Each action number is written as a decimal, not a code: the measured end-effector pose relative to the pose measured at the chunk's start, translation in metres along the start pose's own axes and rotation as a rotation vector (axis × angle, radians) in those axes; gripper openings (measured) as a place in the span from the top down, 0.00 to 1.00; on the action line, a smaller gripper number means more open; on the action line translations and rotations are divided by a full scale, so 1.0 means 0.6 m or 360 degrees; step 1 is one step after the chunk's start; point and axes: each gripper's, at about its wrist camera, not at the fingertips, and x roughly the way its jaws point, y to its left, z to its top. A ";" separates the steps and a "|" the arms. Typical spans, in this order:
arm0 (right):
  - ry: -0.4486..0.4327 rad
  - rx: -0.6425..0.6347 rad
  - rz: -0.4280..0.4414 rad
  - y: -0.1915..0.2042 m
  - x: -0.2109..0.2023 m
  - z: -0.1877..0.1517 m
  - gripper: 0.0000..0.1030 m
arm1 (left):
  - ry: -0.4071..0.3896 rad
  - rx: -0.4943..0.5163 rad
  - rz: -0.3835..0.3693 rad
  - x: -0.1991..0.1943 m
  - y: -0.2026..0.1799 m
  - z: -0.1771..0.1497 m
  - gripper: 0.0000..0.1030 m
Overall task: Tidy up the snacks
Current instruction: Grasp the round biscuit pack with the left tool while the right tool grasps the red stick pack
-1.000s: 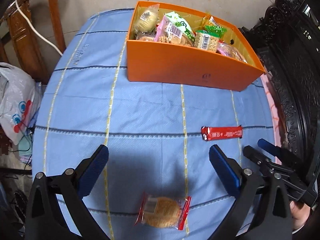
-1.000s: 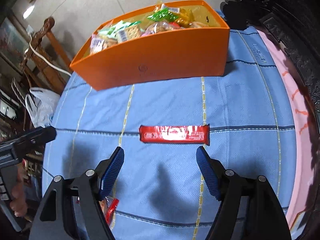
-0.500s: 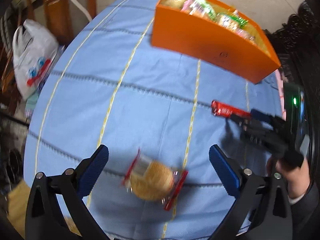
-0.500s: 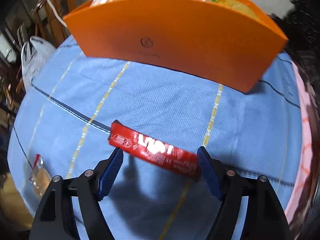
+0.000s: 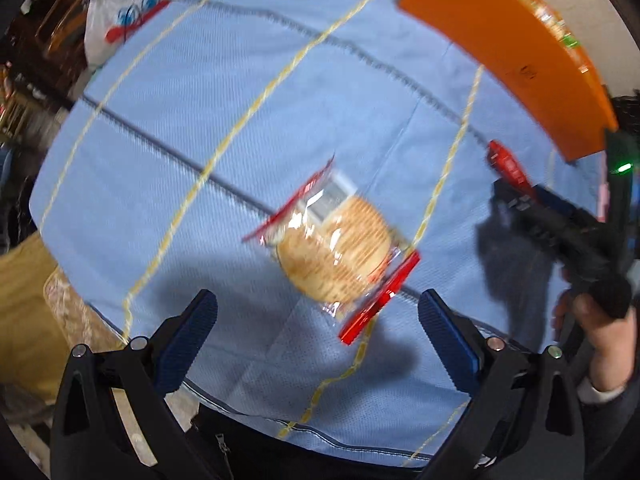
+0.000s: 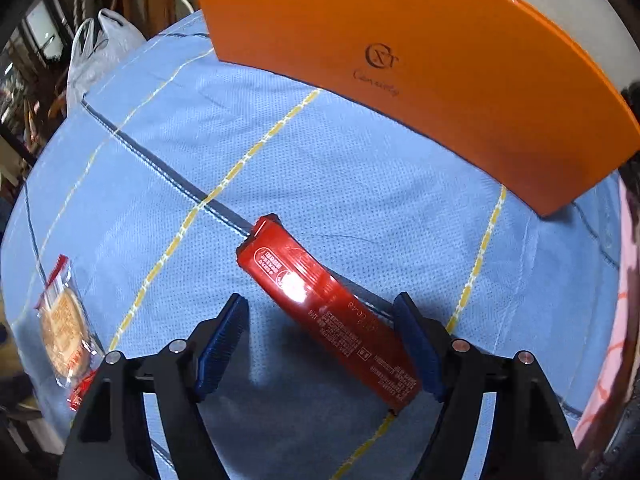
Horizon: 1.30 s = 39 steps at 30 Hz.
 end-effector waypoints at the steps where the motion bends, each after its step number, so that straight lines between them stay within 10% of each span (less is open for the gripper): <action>1: -0.0002 0.0014 -0.0004 -0.002 -0.002 0.002 0.59 | 0.0011 -0.0001 0.0015 0.010 -0.006 0.001 0.04; 3: 0.0005 0.0076 0.0003 -0.014 -0.009 0.008 0.77 | 0.0039 -0.0012 0.0033 0.026 -0.014 0.008 0.04; 13: 0.0029 0.0348 0.0124 -0.034 -0.029 -0.046 0.77 | 0.0166 -0.0256 0.0019 0.073 -0.016 0.055 0.08; 17: 0.0025 0.0337 0.0138 -0.031 -0.035 -0.065 0.77 | 0.0111 -0.0124 0.0070 0.063 -0.025 0.051 0.30; 28: -0.0056 0.0467 0.0254 -0.037 -0.064 -0.071 0.77 | -0.0125 0.0132 0.0117 -0.042 -0.001 0.036 0.31; 39: -0.0243 0.0567 0.0272 -0.051 -0.147 -0.031 0.77 | -0.0309 0.0384 -0.0004 -0.111 -0.084 0.149 0.31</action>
